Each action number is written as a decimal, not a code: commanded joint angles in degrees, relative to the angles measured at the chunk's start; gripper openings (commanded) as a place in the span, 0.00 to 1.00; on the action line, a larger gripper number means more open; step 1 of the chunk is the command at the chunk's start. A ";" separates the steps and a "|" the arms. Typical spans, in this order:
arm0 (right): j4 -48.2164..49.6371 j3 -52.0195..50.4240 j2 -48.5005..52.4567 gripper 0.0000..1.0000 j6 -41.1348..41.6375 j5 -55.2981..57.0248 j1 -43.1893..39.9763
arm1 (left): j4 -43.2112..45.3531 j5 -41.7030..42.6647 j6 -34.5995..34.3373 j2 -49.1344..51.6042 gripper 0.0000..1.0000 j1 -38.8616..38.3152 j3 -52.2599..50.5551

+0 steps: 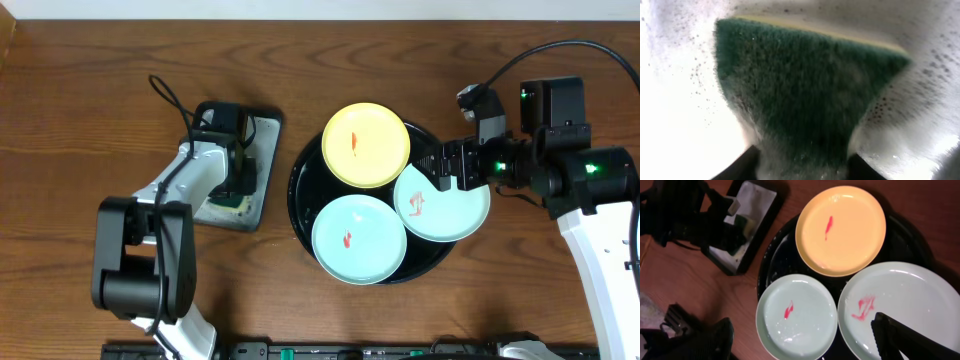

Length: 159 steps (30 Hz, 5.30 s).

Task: Clean dirty plates on tray and stack at the side

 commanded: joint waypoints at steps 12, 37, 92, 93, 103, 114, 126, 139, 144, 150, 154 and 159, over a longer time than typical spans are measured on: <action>0.55 0.94 0.00 0.89 0.74 -0.24 0.59 | -1.36 3.93 0.04 1.86 0.67 0.24 -0.31; 0.50 0.94 -0.02 0.90 0.74 -0.26 0.61 | -4.33 0.63 0.00 -7.08 0.77 0.42 -0.33; -0.52 0.94 0.00 0.92 0.74 -0.24 0.70 | -5.53 0.81 -1.57 -10.01 0.61 0.46 -0.28; -0.52 0.94 0.00 0.91 0.74 -0.24 0.70 | -5.49 0.81 -0.85 -9.84 0.61 0.46 -0.52; -0.57 0.94 0.00 0.91 0.74 -0.24 0.70 | -1.29 0.81 0.72 -5.05 0.61 0.46 -4.11; -0.76 0.94 -0.02 0.91 0.74 -0.24 0.70 | 1.11 0.81 0.70 -1.73 0.55 0.46 -3.82; -0.79 0.94 0.00 0.91 0.74 -0.24 0.70 | -7.15 0.59 0.72 -9.18 0.64 0.46 1.38; -0.94 0.94 0.00 0.91 0.74 -0.24 0.70 | -2.36 0.57 0.72 -4.81 0.55 0.46 -2.19; -0.94 0.94 0.00 0.91 0.74 -0.24 0.70 | -0.87 0.63 0.70 -3.74 0.46 0.46 -2.19; -1.03 0.94 -0.02 0.91 0.74 -0.26 0.70 | 0.15 0.68 0.70 -1.60 0.45 0.46 -2.34; -1.01 0.94 -0.02 0.91 0.74 -0.26 0.70 | 0.31 0.68 0.70 0.74 0.44 0.46 -2.40; -0.98 0.94 0.00 0.91 0.74 -0.26 0.70 | 0.33 1.86 0.70 3.41 0.31 0.46 -2.40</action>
